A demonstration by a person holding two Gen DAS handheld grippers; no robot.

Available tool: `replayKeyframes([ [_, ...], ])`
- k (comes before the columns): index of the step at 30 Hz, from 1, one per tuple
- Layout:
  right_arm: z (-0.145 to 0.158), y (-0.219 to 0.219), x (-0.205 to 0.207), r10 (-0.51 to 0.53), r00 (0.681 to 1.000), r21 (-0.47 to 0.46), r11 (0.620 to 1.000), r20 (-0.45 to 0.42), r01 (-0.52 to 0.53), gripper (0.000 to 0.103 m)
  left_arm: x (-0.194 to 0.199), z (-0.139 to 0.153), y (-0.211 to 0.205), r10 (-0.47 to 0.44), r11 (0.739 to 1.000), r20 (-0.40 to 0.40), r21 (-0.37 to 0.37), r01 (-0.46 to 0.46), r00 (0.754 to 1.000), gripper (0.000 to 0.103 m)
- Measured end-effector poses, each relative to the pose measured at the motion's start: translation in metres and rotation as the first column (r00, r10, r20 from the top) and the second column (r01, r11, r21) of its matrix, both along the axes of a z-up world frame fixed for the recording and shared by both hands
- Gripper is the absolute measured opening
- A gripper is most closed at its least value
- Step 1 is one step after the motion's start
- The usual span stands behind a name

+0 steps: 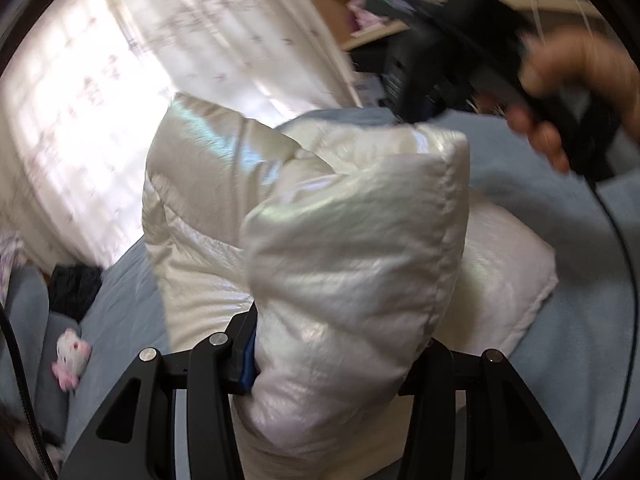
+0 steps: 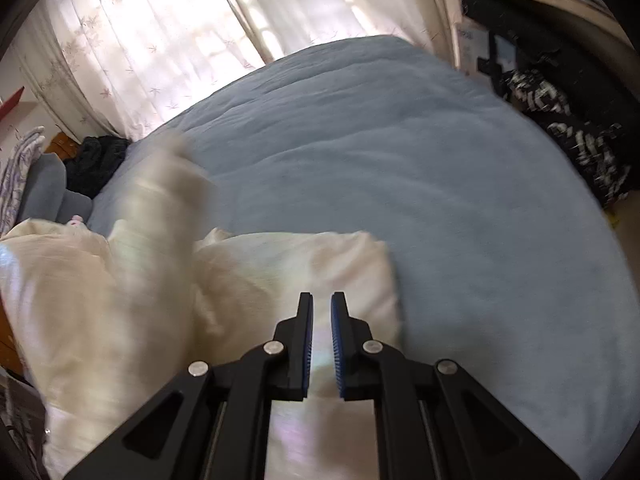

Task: Fold large clothes

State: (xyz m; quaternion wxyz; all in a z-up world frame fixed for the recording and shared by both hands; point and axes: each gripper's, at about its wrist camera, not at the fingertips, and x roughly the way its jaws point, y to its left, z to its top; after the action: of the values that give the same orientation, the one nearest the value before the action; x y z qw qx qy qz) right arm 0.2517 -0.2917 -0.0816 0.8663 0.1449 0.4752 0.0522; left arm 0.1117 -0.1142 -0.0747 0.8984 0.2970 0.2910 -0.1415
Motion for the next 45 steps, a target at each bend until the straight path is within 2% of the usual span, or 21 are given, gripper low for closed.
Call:
replayKeyframes([
  [4,0.0,-0.016,-0.005,-0.012,1.0,-0.027,1.0,-0.013,0.012,0.009,-0.007,-0.016,-0.038,-0.061,0.996,-0.002,0.065,0.061,0.998,0.046],
  [9,-0.012,-0.032,-0.008,-0.016,0.999,-0.037,0.999,-0.04,0.014,0.009,-0.016,-0.028,-0.073,-0.13,0.987,0.012,0.101,0.129,0.991,0.046],
  [15,-0.045,-0.04,-0.009,-0.025,0.993,-0.05,0.999,-0.116,0.019,0.009,-0.014,-0.062,-0.083,-0.188,0.962,0.09,0.218,0.165,0.978,0.054],
  [16,-0.048,-0.039,-0.011,-0.019,0.992,-0.047,0.999,-0.124,0.014,0.009,-0.015,-0.062,-0.082,-0.195,0.96,0.094,0.22,0.171,0.976,0.055],
  [19,-0.046,-0.037,-0.018,0.016,0.993,-0.01,1.0,-0.115,-0.017,0.009,-0.009,-0.057,-0.077,-0.204,0.965,0.062,0.183,0.19,0.977,0.058],
  [22,-0.029,-0.032,-0.026,0.058,0.995,0.059,0.997,-0.084,-0.054,0.013,0.0,-0.043,-0.069,-0.21,0.971,0.009,0.121,0.208,0.978,0.064],
  [24,-0.016,-0.029,-0.032,0.069,0.996,0.078,0.995,-0.057,-0.065,0.02,0.002,-0.037,-0.069,-0.23,0.969,-0.029,0.081,0.232,0.973,0.077],
  [25,-0.008,-0.027,-0.035,0.088,0.996,0.106,0.991,-0.033,-0.084,0.027,0.002,-0.034,-0.068,-0.237,0.968,-0.04,0.07,0.24,0.971,0.08],
  [27,0.007,-0.024,-0.043,0.11,0.994,0.162,0.98,0.018,-0.112,0.055,0.005,-0.031,-0.068,-0.252,0.965,-0.054,0.054,0.255,0.966,0.082],
  [29,0.024,-0.018,-0.05,0.134,0.988,0.198,0.969,0.077,-0.147,0.062,0.007,-0.029,-0.069,-0.261,0.963,-0.062,0.046,0.264,0.963,0.084],
  [31,0.037,-0.008,-0.053,0.166,0.98,0.214,0.959,0.112,-0.187,0.064,0.002,-0.032,-0.07,-0.267,0.962,-0.068,0.037,0.27,0.961,0.085],
  [34,0.045,0.011,-0.049,0.211,0.969,0.188,0.954,0.13,-0.232,0.066,0.004,-0.029,-0.07,-0.271,0.962,-0.081,0.019,0.273,0.959,0.086],
  [39,0.032,0.033,-0.028,0.226,0.971,0.146,0.961,0.075,-0.235,0.066,-0.003,-0.019,-0.063,-0.284,0.959,-0.116,-0.044,0.281,0.952,0.086],
  [45,0.015,0.021,-0.019,0.176,0.982,0.244,0.952,0.066,-0.187,0.066,0.002,0.02,-0.025,-0.3,0.948,-0.151,-0.157,0.277,0.942,0.086],
])
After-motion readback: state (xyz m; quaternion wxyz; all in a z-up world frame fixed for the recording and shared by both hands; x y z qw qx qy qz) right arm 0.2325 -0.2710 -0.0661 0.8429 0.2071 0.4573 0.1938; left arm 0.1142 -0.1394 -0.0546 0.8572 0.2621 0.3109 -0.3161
